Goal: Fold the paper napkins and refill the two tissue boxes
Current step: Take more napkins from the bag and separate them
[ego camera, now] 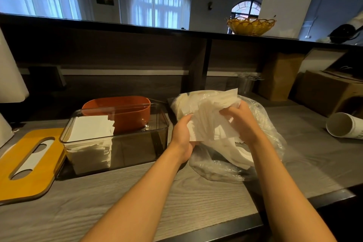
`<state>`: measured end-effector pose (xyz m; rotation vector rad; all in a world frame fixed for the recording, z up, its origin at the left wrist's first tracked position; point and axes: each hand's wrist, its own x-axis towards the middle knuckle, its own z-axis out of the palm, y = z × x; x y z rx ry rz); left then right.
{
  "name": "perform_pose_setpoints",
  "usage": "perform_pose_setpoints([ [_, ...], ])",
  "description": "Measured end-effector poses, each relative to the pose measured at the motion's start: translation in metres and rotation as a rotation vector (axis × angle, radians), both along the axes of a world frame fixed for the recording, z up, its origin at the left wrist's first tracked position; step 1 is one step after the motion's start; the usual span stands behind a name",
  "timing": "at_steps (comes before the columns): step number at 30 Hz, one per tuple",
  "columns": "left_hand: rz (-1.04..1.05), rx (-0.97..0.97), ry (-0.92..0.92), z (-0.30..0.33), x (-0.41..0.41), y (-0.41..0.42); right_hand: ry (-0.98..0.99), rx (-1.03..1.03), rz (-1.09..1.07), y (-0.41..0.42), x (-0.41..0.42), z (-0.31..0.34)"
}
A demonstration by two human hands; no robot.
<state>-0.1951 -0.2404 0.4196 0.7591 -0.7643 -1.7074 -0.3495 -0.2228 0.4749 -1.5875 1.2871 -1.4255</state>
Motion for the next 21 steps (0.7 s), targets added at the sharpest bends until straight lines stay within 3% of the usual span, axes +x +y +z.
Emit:
perform_pose_setpoints([
  [5, -0.007, 0.003, 0.063, 0.001, -0.001, 0.001, 0.018, 0.046, -0.042, -0.003, 0.005, -0.003],
  [9, 0.012, 0.007, 0.079, 0.001, -0.002, 0.0, -0.301, 0.059, -0.109, -0.005, 0.005, 0.0],
  [12, 0.004, -0.004, 0.043, -0.002, -0.004, -0.001, -0.564, 0.113, -0.016, -0.007, 0.006, -0.001],
  [14, -0.024, -0.014, 0.068, -0.004, -0.004, -0.001, -0.628, 0.141, 0.085, -0.007, 0.01, -0.003],
  [21, -0.1, -0.078, 0.203, 0.0, -0.001, 0.001, -0.269, 0.163, -0.048, -0.015, 0.027, -0.013],
])
